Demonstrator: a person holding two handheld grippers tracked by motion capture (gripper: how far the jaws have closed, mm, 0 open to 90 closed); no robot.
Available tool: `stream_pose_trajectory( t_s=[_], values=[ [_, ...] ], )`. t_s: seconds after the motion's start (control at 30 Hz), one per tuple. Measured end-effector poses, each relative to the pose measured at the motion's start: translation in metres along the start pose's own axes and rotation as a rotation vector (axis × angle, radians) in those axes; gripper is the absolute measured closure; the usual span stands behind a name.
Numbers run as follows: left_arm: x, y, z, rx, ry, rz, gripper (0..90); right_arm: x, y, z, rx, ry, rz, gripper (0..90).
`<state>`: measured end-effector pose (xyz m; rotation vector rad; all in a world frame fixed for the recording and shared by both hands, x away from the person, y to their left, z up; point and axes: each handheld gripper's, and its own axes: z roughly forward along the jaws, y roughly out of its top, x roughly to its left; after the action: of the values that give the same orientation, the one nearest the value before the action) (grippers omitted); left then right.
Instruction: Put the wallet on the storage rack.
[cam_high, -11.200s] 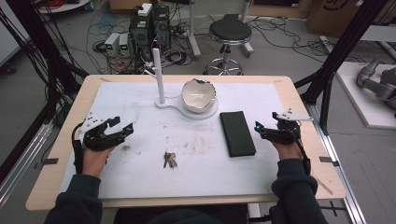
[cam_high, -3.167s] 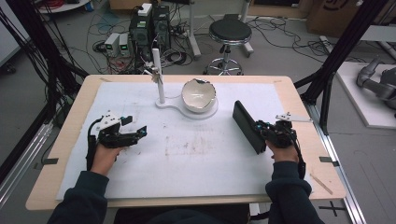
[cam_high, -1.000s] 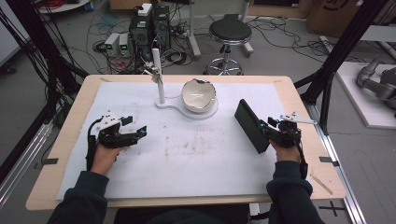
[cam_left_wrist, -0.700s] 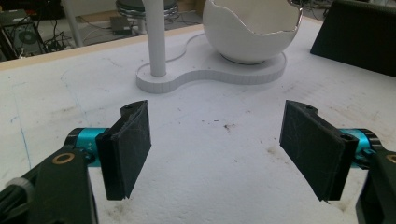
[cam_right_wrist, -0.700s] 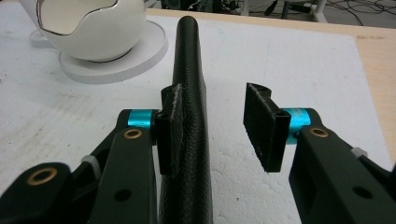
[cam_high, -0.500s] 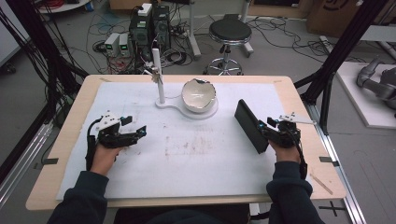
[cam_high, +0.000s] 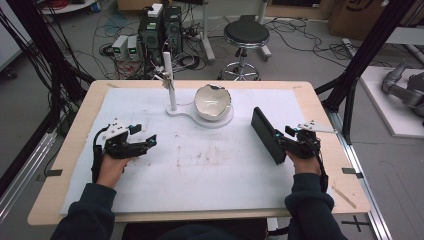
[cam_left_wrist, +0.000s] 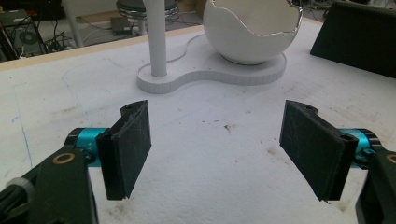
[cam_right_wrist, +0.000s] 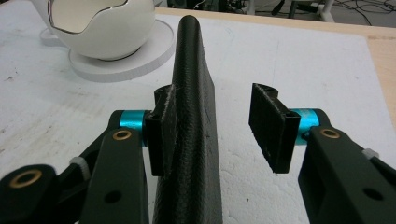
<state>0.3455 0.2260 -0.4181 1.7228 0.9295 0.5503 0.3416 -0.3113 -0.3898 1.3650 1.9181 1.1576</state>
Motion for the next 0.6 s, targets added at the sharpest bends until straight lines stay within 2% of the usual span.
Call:
stream_pose_trajectory(
  t_s=[0.1,0.17,0.23,0.3,0.33,0.37,0.47,0.53,0.6],
  values=[
    [0.000,0.000,0.000,0.000,-0.002,0.000,24.8,-0.002,0.001,-0.001,0.005,-0.011,-0.014,72.2],
    [0.000,0.000,0.000,-0.002,-0.002,-0.002,24.9,-0.005,0.001,-0.001,0.009,0.000,0.002,76.8],
    [0.000,0.000,0.000,-0.002,-0.002,0.000,25.1,-0.006,0.001,-0.001,0.008,0.012,0.008,75.8],
    [0.000,0.000,0.000,0.000,-0.002,0.000,25.2,-0.007,0.001,-0.001,0.010,0.016,0.035,68.8],
    [0.000,0.000,0.000,0.001,-0.002,0.000,25.3,-0.009,0.000,-0.001,0.012,0.032,0.059,70.9],
    [0.000,0.000,0.000,0.000,-0.003,-0.001,25.3,-0.010,0.000,-0.001,0.014,0.047,0.083,77.1],
    [-0.001,0.000,0.000,0.000,-0.005,-0.002,25.4,-0.015,0.001,0.000,0.026,0.097,0.139,79.1],
    [-0.001,0.000,0.000,-0.001,-0.005,-0.001,25.4,-0.014,0.000,0.001,0.027,0.110,0.133,76.9],
    [-0.001,0.000,0.000,-0.001,-0.005,-0.002,25.4,-0.013,0.000,0.002,0.031,0.101,0.116,76.7]
  ],
)
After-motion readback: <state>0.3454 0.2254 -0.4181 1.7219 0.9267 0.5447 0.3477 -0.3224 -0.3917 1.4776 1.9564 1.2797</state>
